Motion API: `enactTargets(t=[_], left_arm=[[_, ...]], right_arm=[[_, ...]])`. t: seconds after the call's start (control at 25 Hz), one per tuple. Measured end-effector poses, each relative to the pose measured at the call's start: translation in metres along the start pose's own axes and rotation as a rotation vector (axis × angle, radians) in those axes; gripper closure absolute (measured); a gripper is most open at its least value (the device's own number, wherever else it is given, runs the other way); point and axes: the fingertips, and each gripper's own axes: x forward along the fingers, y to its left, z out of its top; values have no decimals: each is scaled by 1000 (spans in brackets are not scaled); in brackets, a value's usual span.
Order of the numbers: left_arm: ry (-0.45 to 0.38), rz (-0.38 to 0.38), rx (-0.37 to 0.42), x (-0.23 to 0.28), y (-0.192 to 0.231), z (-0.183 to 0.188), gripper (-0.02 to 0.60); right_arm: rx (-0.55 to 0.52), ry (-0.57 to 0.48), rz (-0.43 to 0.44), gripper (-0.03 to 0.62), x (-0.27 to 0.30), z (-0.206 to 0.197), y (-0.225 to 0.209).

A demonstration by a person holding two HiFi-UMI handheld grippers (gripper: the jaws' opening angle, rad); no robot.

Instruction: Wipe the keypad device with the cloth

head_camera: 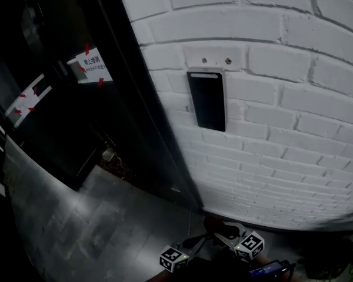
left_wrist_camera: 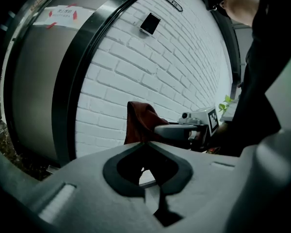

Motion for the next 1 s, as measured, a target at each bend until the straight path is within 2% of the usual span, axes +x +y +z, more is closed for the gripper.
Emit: enactTargets(t=[0.2,0.32,0.4,0.52,0.64,0.76,0.84,1.0], left_arm=[[7,19,-29,8,16,1,577],[2,-11,-31,15,21,6,577],[-11,-42,-36,18,22,16,577],[-37,-79,-51,18,26,41,577],[-120,-126,-49,19,25,90,577],[-212,-180,-8,18,16,138,577],[-252,-222,21,17,7,157,577],[-291,-279,46,15,-7,173,577]], right_arm=[[-70,12,33,468,-2,10,-18],[-144,69,34,468,-15,10,-30],[-166,61,31,468,-31,29,-36],[-245,24,34,468,-53,74,-40],[-363,21,53,468,-64,120,-34],[-436,-28,61,467,-69,177,-17],[-472,-88,11,467,-70,233,-4],[-583,-198,-195,467,-76,346,12]])
